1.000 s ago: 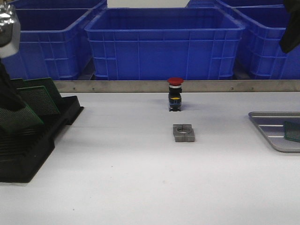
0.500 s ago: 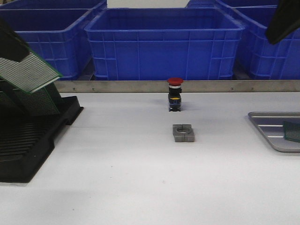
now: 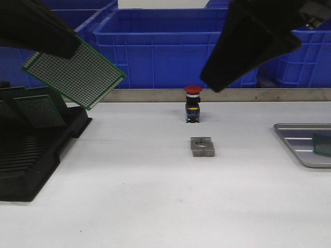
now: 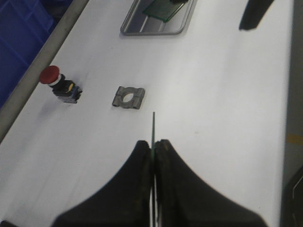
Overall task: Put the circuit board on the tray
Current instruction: 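Grasp the second board with right gripper from the left gripper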
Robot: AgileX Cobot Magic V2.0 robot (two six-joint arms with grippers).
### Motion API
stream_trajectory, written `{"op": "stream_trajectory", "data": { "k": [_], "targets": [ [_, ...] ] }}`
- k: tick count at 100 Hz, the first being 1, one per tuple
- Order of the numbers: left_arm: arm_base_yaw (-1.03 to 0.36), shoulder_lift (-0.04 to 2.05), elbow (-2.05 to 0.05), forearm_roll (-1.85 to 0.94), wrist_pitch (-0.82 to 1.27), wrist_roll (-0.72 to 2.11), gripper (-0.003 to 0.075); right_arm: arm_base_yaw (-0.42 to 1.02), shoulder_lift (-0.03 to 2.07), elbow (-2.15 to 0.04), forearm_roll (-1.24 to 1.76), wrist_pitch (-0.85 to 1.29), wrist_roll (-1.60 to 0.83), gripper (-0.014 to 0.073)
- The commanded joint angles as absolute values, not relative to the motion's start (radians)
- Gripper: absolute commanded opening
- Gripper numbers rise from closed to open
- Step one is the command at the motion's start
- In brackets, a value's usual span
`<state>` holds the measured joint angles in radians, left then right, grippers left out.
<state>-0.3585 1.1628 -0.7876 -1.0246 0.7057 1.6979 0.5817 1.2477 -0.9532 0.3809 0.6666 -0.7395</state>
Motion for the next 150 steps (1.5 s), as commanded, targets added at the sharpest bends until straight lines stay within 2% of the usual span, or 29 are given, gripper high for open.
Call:
{"op": "stream_trajectory", "data": {
  "k": [1, 34, 49, 74, 81, 98, 102, 116, 121, 128, 142, 150],
  "targets": [
    [-0.369, 1.163, -0.819, -1.118, 0.748, 1.688, -0.0020, 0.615, 1.230, -0.982, 0.479, 0.634, -0.834, 0.0524],
    [-0.369, 1.214, -0.819, -1.208, 0.861, 1.767, -0.0020, 0.708, 1.342, -0.981, 0.652, 0.553, -0.992, 0.0524],
    [-0.369, 1.224, -0.819, -1.208, 0.890, 1.767, -0.0020, 0.728, 1.394, -0.981, 0.662, 0.455, -1.005, 0.0524],
    [-0.369, 1.230, -0.819, -1.210, 0.904, 1.767, -0.0020, 0.728, 1.444, -0.983, 0.662, 0.429, -1.005, 0.0514],
    [-0.369, 1.230, -0.819, -1.210, 0.904, 1.767, -0.0020, 0.728, 1.447, -0.983, 0.662, 0.426, -1.005, 0.0431],
    [-0.369, 1.230, -0.819, -1.210, 0.904, 1.767, -0.0020, 0.728, 1.447, -0.983, 0.665, 0.427, -1.005, 0.0008],
    [-0.369, 1.230, -0.819, -1.210, 0.904, 1.767, -0.0020, 0.728, 1.447, -0.983, 0.666, 0.427, -1.005, -0.0067],
    [-0.367, 1.230, -0.819, -1.210, 0.904, 1.767, -0.0015, 0.728, 1.447, -0.983, 0.681, 0.428, -1.004, -0.0062],
    [-0.367, 1.230, -0.819, -1.210, 0.904, 1.767, 0.0014, 0.728, 1.447, -0.983, 0.685, 0.428, -1.004, -0.0062],
    [-0.365, 1.230, -0.819, -1.210, 0.904, 1.767, 0.0104, 0.727, 1.447, -0.983, 0.691, 0.429, -1.004, -0.0062],
    [-0.365, 1.230, -0.825, -1.212, 0.900, 1.767, 0.0415, 0.726, 1.447, -0.983, 0.692, 0.449, -1.004, -0.0062],
    [-0.365, 1.230, -0.837, -1.205, 0.864, 1.767, 0.0514, 0.712, 1.447, -0.983, 0.692, 0.467, -1.004, -0.0062]
  ]
}}
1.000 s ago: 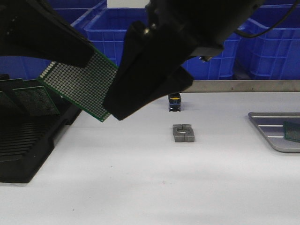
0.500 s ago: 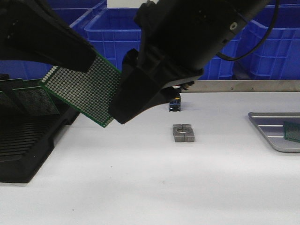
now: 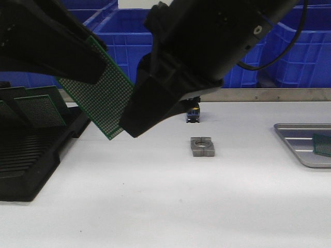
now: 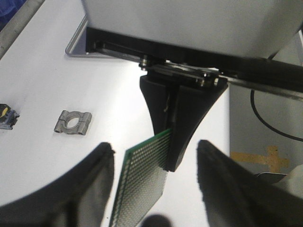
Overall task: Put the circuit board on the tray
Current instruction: 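Grasp the second board with right gripper from the left gripper, then carry the board to the tray, set it beside the first, open right gripper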
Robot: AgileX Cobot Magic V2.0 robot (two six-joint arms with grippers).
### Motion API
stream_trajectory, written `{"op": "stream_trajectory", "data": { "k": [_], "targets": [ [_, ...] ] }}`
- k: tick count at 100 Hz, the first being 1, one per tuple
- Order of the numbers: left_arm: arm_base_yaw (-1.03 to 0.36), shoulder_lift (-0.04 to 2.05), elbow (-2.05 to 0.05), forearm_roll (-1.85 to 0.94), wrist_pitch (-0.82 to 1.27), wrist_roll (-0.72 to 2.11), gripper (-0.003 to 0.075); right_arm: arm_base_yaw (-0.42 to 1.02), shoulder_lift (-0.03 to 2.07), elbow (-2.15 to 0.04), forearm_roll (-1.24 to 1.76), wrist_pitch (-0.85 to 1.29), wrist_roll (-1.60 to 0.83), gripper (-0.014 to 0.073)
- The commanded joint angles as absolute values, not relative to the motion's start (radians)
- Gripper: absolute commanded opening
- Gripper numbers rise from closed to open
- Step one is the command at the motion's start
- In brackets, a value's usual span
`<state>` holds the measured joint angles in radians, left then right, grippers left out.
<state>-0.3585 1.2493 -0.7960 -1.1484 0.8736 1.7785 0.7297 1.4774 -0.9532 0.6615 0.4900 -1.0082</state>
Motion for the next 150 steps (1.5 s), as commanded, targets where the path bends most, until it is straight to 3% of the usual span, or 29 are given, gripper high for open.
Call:
{"op": "stream_trajectory", "data": {
  "k": [1, 19, 69, 103, 115, 120, 126, 132, 139, 150],
  "targets": [
    [-0.365, 1.230, -0.837, -1.205, 0.854, 1.767, 0.0519, 0.708, 1.447, -0.983, 0.692, 0.469, -1.004, -0.0062],
    [-0.340, 1.206, -0.854, -1.198, 0.766, 1.767, 0.0526, 0.584, 1.447, -0.982, 0.693, 0.555, -0.976, -0.0062],
    [-0.307, 1.199, -0.854, -1.198, 0.756, 1.765, 0.0526, -0.015, 1.558, -0.982, 0.698, 0.605, -0.789, -0.0062],
    [-0.307, 1.199, -0.854, -1.198, 0.756, 1.765, 0.0526, -0.160, 1.695, -0.982, 0.724, 0.552, -0.785, -0.0051],
    [-0.307, 1.199, -0.854, -1.198, 0.756, 1.765, 0.0526, -0.163, 1.697, -0.982, 0.724, 0.518, -0.786, 0.0097],
    [-0.307, 1.199, -0.854, -1.198, 0.756, 1.765, 0.0526, -0.163, 1.697, -0.982, 0.724, 0.514, -0.786, 0.0225],
    [-0.307, 1.199, -0.854, -1.198, 0.756, 1.765, 0.0526, -0.163, 1.696, -0.982, 0.724, 0.514, -0.786, 0.0437],
    [-0.307, 1.199, -0.854, -1.198, 0.756, 1.765, 0.0526, -0.163, 1.689, -0.982, 0.724, 0.509, -0.786, 0.0574],
    [-0.307, 1.199, -0.854, -1.198, 0.756, 1.765, 0.0526, -0.163, 1.673, -0.982, 0.724, 0.511, -0.786, 0.0651],
    [-0.307, 1.197, -0.854, -1.198, 0.745, 1.765, 0.0526, -0.163, 1.621, -0.982, 0.724, 0.515, -0.786, 0.0650]
  ]
}}
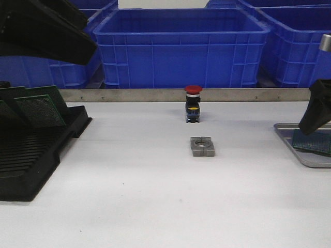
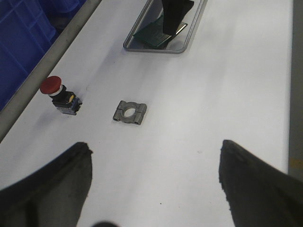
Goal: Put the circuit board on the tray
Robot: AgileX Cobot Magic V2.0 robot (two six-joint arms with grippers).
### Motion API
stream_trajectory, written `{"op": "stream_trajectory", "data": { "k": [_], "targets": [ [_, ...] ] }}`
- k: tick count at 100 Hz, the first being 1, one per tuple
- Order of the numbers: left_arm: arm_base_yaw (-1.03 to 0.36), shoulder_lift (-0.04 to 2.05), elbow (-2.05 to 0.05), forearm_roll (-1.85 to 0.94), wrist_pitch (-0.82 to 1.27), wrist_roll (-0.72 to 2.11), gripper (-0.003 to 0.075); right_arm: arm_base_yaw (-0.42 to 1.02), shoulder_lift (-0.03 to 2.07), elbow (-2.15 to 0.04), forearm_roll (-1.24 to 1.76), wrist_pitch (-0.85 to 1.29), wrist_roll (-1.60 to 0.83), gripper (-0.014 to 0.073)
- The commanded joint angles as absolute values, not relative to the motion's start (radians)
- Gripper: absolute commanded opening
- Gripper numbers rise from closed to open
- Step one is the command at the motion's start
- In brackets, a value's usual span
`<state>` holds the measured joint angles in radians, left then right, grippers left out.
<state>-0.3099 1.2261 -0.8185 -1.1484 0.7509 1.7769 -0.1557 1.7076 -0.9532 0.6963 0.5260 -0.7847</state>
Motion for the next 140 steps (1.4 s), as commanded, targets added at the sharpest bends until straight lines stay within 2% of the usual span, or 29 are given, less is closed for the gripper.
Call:
{"op": "stream_trajectory", "data": {
  "k": [1, 21, 30, 40, 47, 49, 50, 51, 57, 59, 76, 99, 118, 140],
  "targets": [
    [-0.307, 1.197, -0.854, -1.198, 0.742, 1.765, 0.0526, -0.163, 1.612, -0.982, 0.724, 0.515, -0.786, 0.0650],
    [-0.278, 1.148, -0.854, -1.193, 0.664, 1.760, 0.0519, -0.163, 1.451, -0.979, 0.724, 0.561, -0.786, 0.0648],
    [-0.243, 1.099, -0.854, -1.193, 0.597, 1.701, 0.0470, -0.163, 1.372, -0.964, 0.724, 0.560, -0.786, 0.0587],
    [-0.192, 1.045, -0.854, -1.179, 0.552, 1.617, 0.0358, -0.163, 1.290, -0.934, 0.740, 0.544, -0.786, 0.0402],
    [-0.156, 1.009, -0.854, -1.158, 0.552, 1.533, 0.0226, -0.162, 1.232, -0.910, 0.742, 0.544, -0.787, 0.0203],
    [-0.149, 0.999, -0.854, -1.148, 0.554, 1.506, 0.0179, -0.162, 1.214, -0.902, 0.742, 0.544, -0.788, 0.0166],
    [-0.139, 0.992, -0.854, -1.140, 0.554, 1.488, 0.0145, -0.162, 1.201, -0.896, 0.742, 0.543, -0.789, 0.0111],
    [-0.139, 0.988, -0.854, -1.137, 0.554, 1.480, 0.0128, -0.162, 1.195, -0.893, 0.742, 0.543, -0.791, 0.0111],
    [-0.109, 0.962, -0.854, -1.095, 0.554, 1.420, -0.0024, -0.162, 1.139, -0.869, 0.742, 0.534, -0.798, -0.0046],
    [-0.100, 0.949, -0.852, -1.076, 0.554, 1.398, -0.0018, -0.162, 1.121, -0.858, 0.742, 0.531, -0.800, -0.0076],
    [-0.028, 0.884, -0.830, -1.039, 0.531, 1.286, -0.0020, -0.159, 0.977, -0.802, 0.745, 0.477, -0.803, -0.0062],
    [-0.011, 0.723, -0.690, -1.103, 0.277, 1.208, -0.0020, -0.099, 0.773, -0.655, 0.744, 0.359, -0.823, -0.0062],
    [-0.011, 0.571, -0.557, -1.161, 0.154, 1.208, -0.0020, -0.080, 0.579, -0.514, 0.745, 0.310, -0.844, -0.0062],
    [-0.011, 0.386, -0.427, -1.167, 0.174, 1.208, -0.0020, -0.080, 0.316, -0.380, 0.745, 0.317, -0.842, -0.0062]
  ]
}}
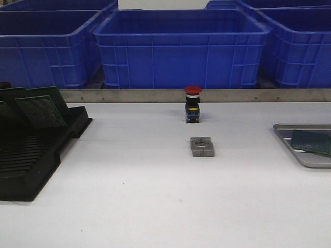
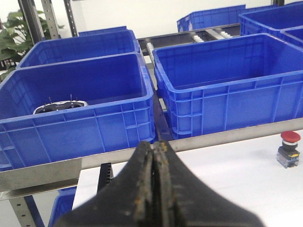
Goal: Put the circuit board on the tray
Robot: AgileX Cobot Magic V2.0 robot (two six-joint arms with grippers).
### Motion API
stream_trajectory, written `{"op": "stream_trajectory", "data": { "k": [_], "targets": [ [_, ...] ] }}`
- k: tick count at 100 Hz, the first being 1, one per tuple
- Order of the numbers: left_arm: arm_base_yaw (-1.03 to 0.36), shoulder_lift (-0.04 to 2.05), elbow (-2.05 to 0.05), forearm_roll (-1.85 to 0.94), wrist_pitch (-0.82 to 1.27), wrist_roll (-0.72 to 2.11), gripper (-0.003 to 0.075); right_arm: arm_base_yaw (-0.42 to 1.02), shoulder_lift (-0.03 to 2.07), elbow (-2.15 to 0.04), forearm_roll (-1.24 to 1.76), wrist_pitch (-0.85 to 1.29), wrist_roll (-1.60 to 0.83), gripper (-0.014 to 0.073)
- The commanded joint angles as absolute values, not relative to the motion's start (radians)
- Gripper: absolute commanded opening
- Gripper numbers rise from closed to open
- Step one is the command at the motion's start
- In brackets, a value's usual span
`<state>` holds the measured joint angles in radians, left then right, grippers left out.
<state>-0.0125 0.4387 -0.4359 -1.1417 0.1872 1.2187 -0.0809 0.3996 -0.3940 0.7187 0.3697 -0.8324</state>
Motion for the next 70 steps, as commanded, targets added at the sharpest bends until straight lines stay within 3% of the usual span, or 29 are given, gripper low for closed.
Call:
{"op": "stream_trajectory", "data": {
  "k": [1, 30, 70],
  "targets": [
    [-0.011, 0.380, -0.423, -1.167, 0.176, 1.208, -0.0020, -0.080, 0.298, -0.376, 0.748, 0.323, -0.842, -0.0062],
    [-0.011, 0.140, -0.301, -1.165, 0.188, 1.208, -0.0020, -0.080, 0.019, -0.323, 0.748, 0.441, -0.843, -0.0062],
    [-0.011, 0.092, -0.273, -1.167, 0.194, 1.208, -0.0020, -0.080, -0.008, -0.323, 0.748, 0.463, -0.843, -0.0062]
  ]
}}
